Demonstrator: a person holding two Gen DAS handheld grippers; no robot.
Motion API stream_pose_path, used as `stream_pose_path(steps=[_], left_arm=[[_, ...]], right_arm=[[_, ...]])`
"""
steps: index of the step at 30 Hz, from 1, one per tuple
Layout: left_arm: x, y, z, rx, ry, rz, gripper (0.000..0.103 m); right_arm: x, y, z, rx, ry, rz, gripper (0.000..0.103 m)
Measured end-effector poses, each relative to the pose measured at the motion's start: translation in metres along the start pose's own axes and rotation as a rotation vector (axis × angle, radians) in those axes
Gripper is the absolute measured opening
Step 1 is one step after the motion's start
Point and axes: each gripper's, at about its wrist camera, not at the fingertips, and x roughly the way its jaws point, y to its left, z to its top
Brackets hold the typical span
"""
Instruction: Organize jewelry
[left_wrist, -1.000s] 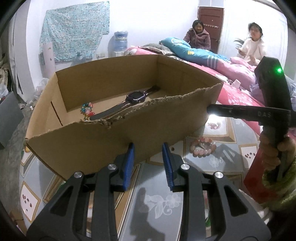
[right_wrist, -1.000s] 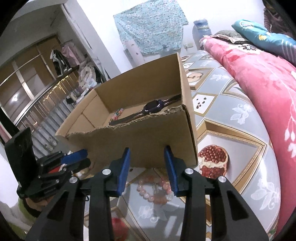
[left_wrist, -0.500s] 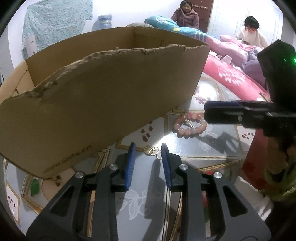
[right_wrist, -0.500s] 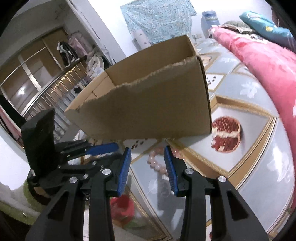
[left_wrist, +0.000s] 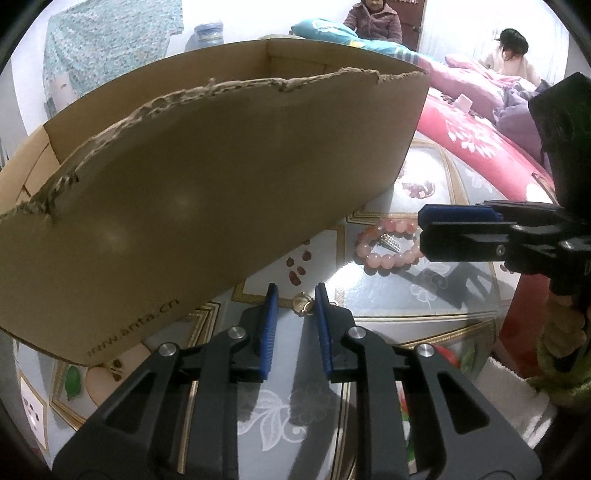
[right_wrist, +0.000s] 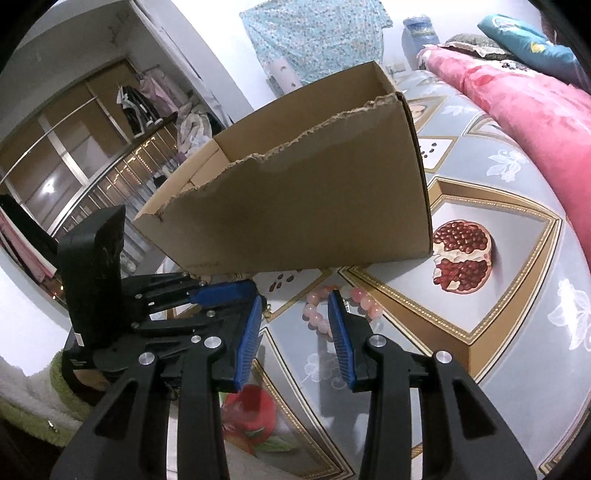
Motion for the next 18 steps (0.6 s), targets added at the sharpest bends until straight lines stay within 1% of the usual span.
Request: stream_pose_path(steps=[6, 8, 9, 13, 14, 15, 18], left_arm=[[0.0038, -0.0044, 0.0049, 0.009, 0.009, 0.004, 0.018], [0.0047, -0.0074, 0.0059, 0.014, 0.01, -0.001, 0.014], [0.0046, -0.0081, 0.006, 0.016, 0.01, -0.007, 0.01], [0.0048, -0.0102, 0.006, 0.024, 0.005, -0.001, 0.009], [0.0045, -0.0097, 0.0058, 0.021, 0.002, 0.0, 0.007], [0.0038, -0.0091, 0.0059, 0.018, -0.003, 0.0, 0.003], [0.0029, -0.0058, 0.0047, -0.001, -0.005, -0.004, 0.003]], right_arm=[[0.0048, -0.0025, 0.0005, 0.01, 0.005, 0.004, 0.037], [0.0056, -0.0027, 0.0004, 0.014, 0.005, 0.004, 0.037], [0.0051, -0.0025, 0.0004, 0.015, 0.005, 0.004, 0.037], [0.0056, -0.0043, -0.0006, 0.021, 0.002, 0.007, 0.037], [0.0055, -0.0033, -0.0007, 0.021, 0.0, 0.007, 0.037], [0.0047, -0.0046, -0.001, 0.019, -0.001, 0.008, 0.037], [0.0032, -0.0035, -0.0022, 0.017, -0.003, 0.006, 0.037]])
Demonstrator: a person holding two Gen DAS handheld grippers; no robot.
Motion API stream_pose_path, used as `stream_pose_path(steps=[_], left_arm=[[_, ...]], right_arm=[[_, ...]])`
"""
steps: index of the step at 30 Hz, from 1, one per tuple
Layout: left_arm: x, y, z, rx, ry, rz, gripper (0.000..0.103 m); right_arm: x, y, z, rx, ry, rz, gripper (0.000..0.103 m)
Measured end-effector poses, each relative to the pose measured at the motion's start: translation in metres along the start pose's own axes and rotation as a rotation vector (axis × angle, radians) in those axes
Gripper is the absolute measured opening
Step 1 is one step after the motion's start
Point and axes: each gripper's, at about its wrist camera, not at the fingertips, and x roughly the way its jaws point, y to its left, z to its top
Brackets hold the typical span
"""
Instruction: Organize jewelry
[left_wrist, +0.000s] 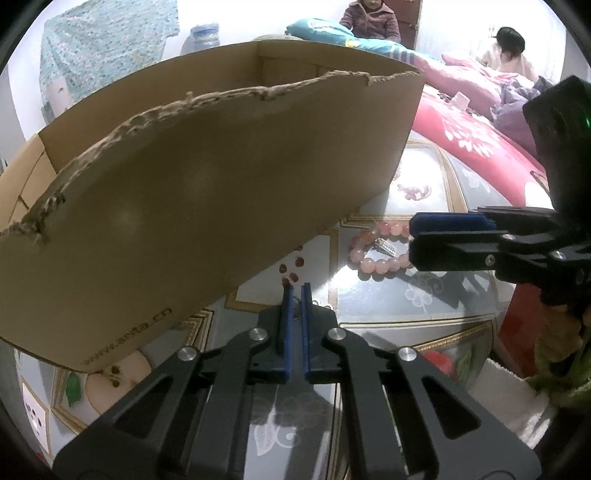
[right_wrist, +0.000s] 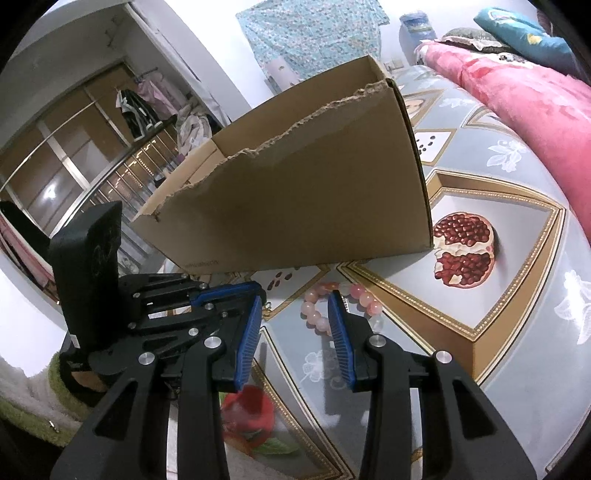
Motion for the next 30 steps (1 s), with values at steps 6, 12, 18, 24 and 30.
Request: stream_pose_path(steps=[6, 12, 18, 24, 30], left_arm=[[-0.009, 0.011, -0.005, -0.046, -0.019, -0.011, 0.0], [-0.022, 0.023, -0.015, -0.103, -0.035, -0.012, 0.0], [-0.041, 0.031, -0.026, -0.148, -0.073, -0.008, 0.0], [-0.054, 0.039, -0.032, -0.172, -0.102, 0.005, 0.0], [-0.055, 0.046, -0.035, -0.184, -0.116, 0.004, 0.0]], right_arm=[[-0.002, 0.001, -0.001, -0.005, -0.001, -0.002, 0.037], [-0.003, 0.008, -0.001, -0.027, 0.002, 0.001, 0.037], [-0.001, 0.025, -0.003, -0.083, 0.01, -0.011, 0.037], [0.017, 0.047, -0.007, -0.18, 0.029, -0.08, 0.037], [0.041, 0.062, -0.007, -0.294, 0.047, -0.179, 0.033]])
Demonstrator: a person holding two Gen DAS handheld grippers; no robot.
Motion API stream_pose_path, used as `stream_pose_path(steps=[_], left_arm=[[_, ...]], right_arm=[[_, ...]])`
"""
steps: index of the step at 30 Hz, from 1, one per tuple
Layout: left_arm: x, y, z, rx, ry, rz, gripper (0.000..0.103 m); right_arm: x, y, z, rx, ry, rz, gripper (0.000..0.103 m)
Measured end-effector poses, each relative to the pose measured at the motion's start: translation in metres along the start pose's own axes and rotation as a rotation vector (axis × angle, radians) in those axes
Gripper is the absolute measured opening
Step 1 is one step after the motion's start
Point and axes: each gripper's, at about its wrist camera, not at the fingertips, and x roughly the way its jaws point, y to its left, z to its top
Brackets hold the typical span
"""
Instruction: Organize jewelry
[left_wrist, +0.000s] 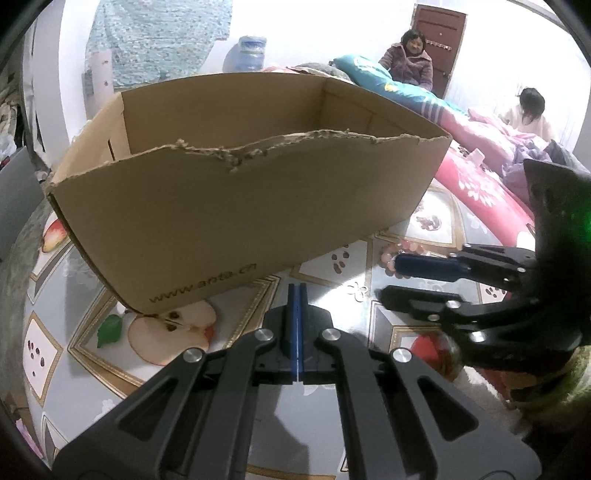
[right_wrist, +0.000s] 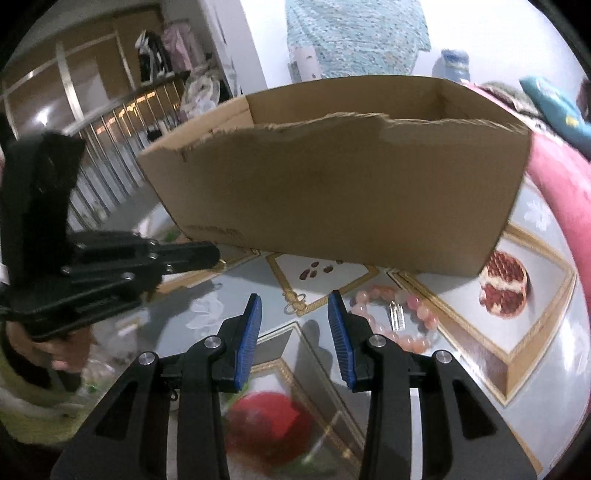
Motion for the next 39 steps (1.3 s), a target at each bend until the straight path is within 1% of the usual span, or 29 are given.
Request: stream_pose_path(steps=[1, 5, 7, 8, 10, 11, 12, 19, 27, 29, 32, 33, 39], left_arm=[[0.001, 0.001, -0.001, -0.002, 0.0, -0.003, 0.0], [0.004, 0.005, -0.002, -0.006, 0.005, -0.012, 0.0], [0.006, 0.006, -0.002, -0.007, 0.007, -0.015, 0.0], [0.006, 0.007, -0.001, -0.008, 0.008, -0.017, 0.0], [0.006, 0.008, -0.002, -0.01, 0.007, -0.02, 0.0], [0.007, 0.009, -0.002, -0.011, 0.006, -0.022, 0.0], [0.006, 0.009, -0.002, -0.011, 0.005, -0.023, 0.0], [0.005, 0.008, -0.002, -0.007, 0.003, -0.023, 0.0], [0.005, 0.009, -0.002, -0.006, 0.005, -0.018, 0.0], [0.005, 0.009, -0.002, -0.007, 0.005, -0.018, 0.0], [0.005, 0.009, -0.002, -0.007, 0.004, -0.018, 0.0], [0.005, 0.01, -0.002, -0.007, 0.004, -0.017, 0.0], [0.006, 0.012, -0.001, -0.013, 0.003, -0.01, 0.0]], right_arm=[[0.004, 0.001, 0.001, -0.012, 0.006, -0.009, 0.033], [0.019, 0.006, 0.001, -0.054, 0.046, -0.05, 0.025], [0.019, 0.011, 0.0, -0.092, 0.04, -0.079, 0.022], [0.02, 0.013, 0.001, -0.106, 0.045, -0.081, 0.015], [0.019, 0.012, 0.002, -0.097, 0.051, -0.076, 0.012], [0.018, 0.012, 0.002, -0.1, 0.052, -0.077, 0.004], [0.018, 0.012, 0.003, -0.101, 0.054, -0.078, 0.004], [0.014, 0.006, 0.002, -0.072, 0.063, -0.057, 0.004], [0.008, 0.006, 0.005, -0.049, 0.054, -0.043, 0.004], [0.009, 0.004, 0.007, -0.045, 0.055, -0.044, 0.007], [0.011, 0.005, 0.01, -0.052, 0.048, -0.051, 0.026], [0.013, 0.006, 0.012, -0.055, 0.047, -0.05, 0.029], [0.026, 0.01, 0.016, -0.07, 0.064, -0.065, 0.029]])
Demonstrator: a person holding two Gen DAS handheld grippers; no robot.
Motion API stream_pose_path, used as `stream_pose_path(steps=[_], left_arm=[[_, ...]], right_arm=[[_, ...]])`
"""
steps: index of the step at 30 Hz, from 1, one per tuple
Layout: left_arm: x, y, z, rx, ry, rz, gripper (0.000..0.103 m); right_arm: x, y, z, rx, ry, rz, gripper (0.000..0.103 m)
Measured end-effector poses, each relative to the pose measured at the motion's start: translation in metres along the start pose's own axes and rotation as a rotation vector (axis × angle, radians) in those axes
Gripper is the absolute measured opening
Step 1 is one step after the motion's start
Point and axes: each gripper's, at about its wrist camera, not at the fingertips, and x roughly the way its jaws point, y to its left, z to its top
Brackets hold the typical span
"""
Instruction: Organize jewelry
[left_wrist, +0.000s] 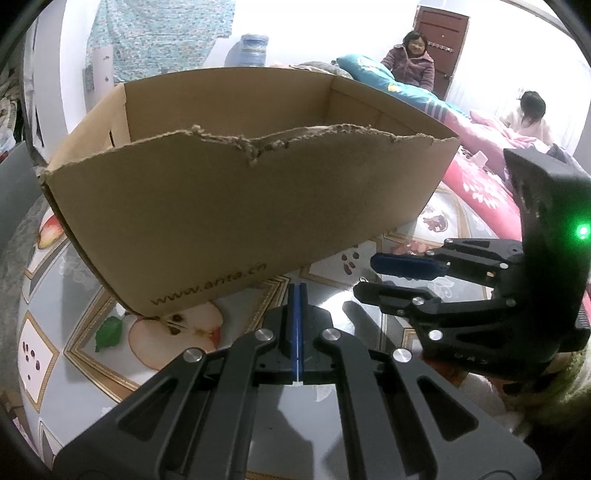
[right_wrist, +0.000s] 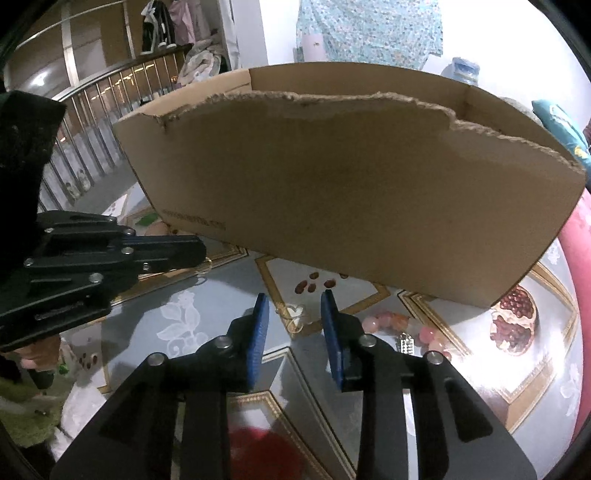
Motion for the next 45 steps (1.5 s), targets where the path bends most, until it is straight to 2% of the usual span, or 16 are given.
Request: stream_pose_path(steps=[5, 11, 35, 37, 45], left_arm=[[0.003, 0.002, 0.0, -0.002, 0.008, -0.004, 0.0], [0.001, 0.001, 0.001, 0.0, 0.006, 0.001, 0.0], [0.003, -0.001, 0.002, 0.006, 0.014, 0.009, 0.0], [0.004, -0.002, 0.002, 0.007, 0.014, 0.01, 0.0], [0.006, -0.003, 0.002, 0.012, 0.012, 0.02, 0.0]], right_arm=[[0.003, 0.003, 0.002, -0.027, -0.003, -0.032, 0.028], [0.002, 0.001, 0.003, -0.015, 0.001, -0.023, 0.015], [0.0, -0.011, 0.002, 0.036, -0.001, 0.016, 0.015], [0.001, -0.012, 0.002, 0.04, 0.004, 0.025, 0.004], [-0.002, -0.014, 0.001, 0.066, 0.001, 0.044, 0.004]])
